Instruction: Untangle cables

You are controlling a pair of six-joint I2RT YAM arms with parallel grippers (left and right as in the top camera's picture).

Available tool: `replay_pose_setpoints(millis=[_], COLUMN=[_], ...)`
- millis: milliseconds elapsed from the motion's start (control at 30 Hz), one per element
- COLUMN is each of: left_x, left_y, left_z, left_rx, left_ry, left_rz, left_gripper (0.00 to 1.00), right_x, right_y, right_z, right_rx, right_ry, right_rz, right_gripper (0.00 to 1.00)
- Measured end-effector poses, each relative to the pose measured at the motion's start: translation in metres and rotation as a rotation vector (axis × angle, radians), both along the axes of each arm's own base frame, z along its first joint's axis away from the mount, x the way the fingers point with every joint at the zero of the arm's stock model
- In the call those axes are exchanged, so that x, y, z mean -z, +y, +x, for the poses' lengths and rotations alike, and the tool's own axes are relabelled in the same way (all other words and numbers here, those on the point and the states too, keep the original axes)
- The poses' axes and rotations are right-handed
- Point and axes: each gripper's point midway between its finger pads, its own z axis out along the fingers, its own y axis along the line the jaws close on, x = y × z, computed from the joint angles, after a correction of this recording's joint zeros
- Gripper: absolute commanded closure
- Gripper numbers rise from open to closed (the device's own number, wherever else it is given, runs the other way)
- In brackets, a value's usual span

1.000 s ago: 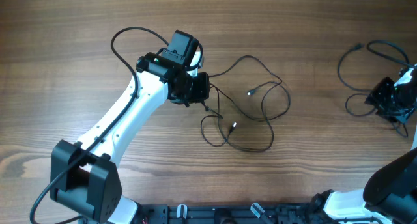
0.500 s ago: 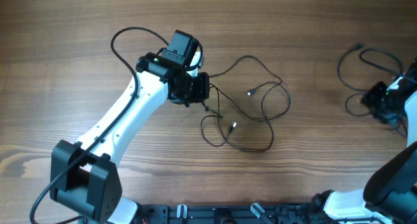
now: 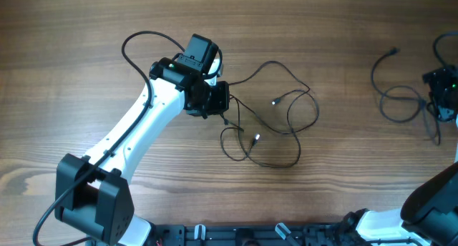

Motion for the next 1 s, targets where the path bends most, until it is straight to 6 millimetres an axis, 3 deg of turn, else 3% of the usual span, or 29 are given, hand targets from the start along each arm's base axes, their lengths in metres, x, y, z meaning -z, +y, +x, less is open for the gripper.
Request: replay_pose_setpoints(millis=[133,333,567,633,800,900,1000], left_x=[0.000,0.000,-0.001,-0.001,-0.001,-0.001,-0.001], left_y=[0.000,0.000,-0.001,-0.001,-0.001,-0.001,-0.001], left_z=[0.000,0.001,0.002,0.002,0.002,0.002,0.002], left_rx=[0.000,0.000,0.000,0.000,0.000,0.000,0.000], left_ry=[0.000,-0.004,-0.010,-0.010,-0.010,-0.010,-0.009], left_rz=[0.000,-0.002,-0.005,-0.005,-0.005,-0.005,-0.004], left_gripper=[0.96,0.96,0.96,0.96,0.96,0.96,0.96], right_x=[0.012,0.026,0.081,0.096,0.084,0.054,0.027], right_y=[-0.003,0.006,0.036,0.046,0.057,0.075,0.090], right_z=[-0.023,-0.045,-0.080,-0.086,-0.046,-0.003,0.020], right_rx=[0.039,-0.025,-0.086,-0.095,-0.176,-0.299,-0.365], right_ry=[0.116,0.239,0.341,0.344,0.130,-0.126,-0.297], right_rz=[-0.022,-0.025,0.052,0.083,0.138,0.207,0.291], right_gripper=[0.20,0.22,0.53,0.57,0.59,0.59,0.52])
